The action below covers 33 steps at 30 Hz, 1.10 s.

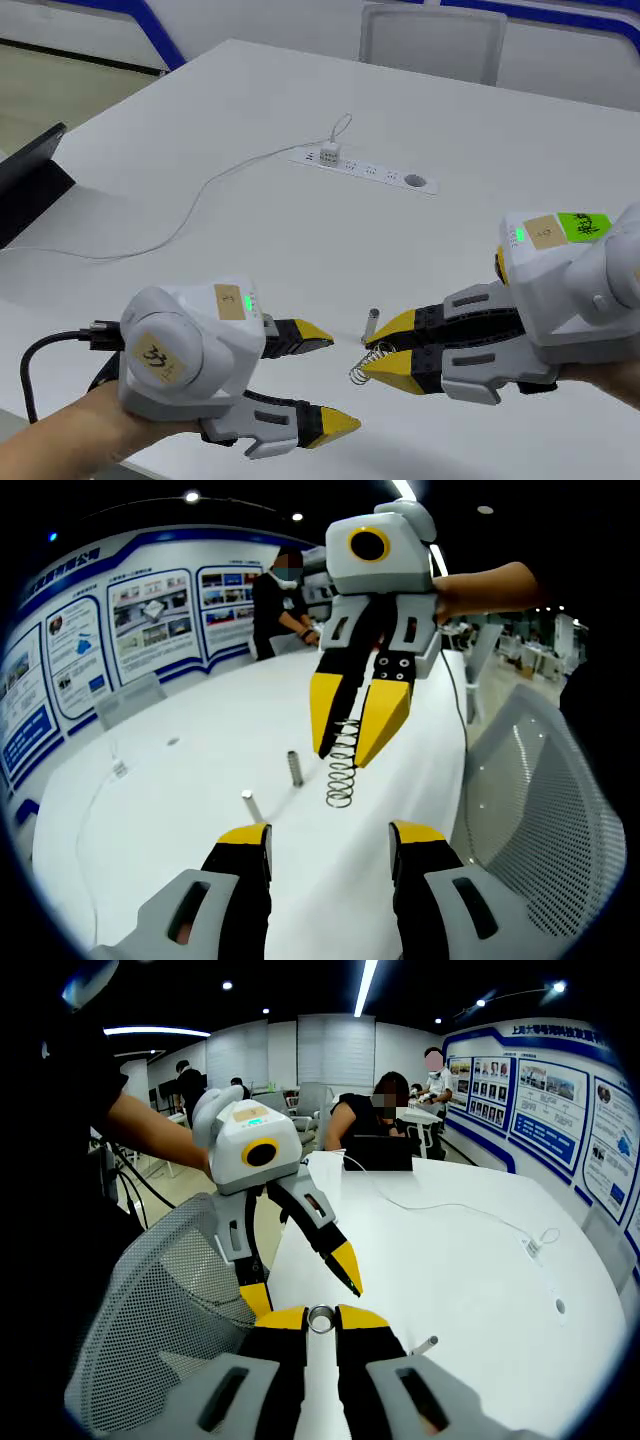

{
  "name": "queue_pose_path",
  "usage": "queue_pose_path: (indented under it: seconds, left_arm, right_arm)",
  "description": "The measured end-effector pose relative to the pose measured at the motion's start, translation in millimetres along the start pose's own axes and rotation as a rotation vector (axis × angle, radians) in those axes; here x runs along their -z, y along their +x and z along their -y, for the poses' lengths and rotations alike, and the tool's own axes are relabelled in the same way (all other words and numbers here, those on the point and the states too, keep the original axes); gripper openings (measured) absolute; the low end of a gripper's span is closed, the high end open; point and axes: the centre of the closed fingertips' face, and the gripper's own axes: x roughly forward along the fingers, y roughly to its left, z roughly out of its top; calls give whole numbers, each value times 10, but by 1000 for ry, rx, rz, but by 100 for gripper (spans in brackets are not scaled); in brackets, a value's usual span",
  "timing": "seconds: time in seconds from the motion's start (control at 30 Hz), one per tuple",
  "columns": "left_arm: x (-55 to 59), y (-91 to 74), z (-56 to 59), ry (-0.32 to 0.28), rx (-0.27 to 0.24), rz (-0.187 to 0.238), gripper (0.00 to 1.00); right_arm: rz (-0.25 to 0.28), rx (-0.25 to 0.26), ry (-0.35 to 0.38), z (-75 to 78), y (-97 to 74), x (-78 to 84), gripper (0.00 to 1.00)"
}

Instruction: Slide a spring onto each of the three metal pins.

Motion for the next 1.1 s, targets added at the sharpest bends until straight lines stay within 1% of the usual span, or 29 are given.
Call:
queue_pose_path:
  seconds: [0.07, 0.17, 0.27, 0.43, 0.47, 0.57, 0.67, 0.7, 0.87, 0.97, 1.1]
  left_arm:
    - [26, -32, -33, -2, -15, 2, 49]
    - [74, -75, -76, -27, -27, 5, 51]
    - [117, -117, -123, -39, -43, 4, 53]
    - [138, -168, -207, -62, -68, 17, 57]
    - [133, -172, -224, -61, -75, 19, 57]
    - [62, -191, -309, -63, -109, 53, 59]
    - [-35, -214, -382, -72, -135, 98, 66]
    - [-44, -219, -397, -75, -137, 101, 68]
    - [-33, -248, -494, -86, -164, 113, 74]
    - [-11, -280, -567, -86, -207, 113, 82]
    - [1, -316, -605, -100, -225, 124, 86]
  right_arm:
    - [-5, 4, 0, 33, -2, 11, 11]
    - [-14, 9, 1, 77, -1, 35, 11]
    - [-25, 14, 3, 111, -9, 64, 11]
    - [-40, 29, 14, 190, -26, 131, 11]
    - [-40, 32, 16, 205, -31, 135, 11]
    - [-45, 45, 23, 264, -44, 160, 11]
    - [-57, 57, 26, 321, -55, 197, 11]
    - [-61, 61, 28, 338, -59, 208, 11]
    - [-68, 94, 48, 446, -87, 241, 11]
    - [-77, 111, 56, 514, -97, 267, 11]
    - [-82, 136, 69, 624, -109, 291, 11]
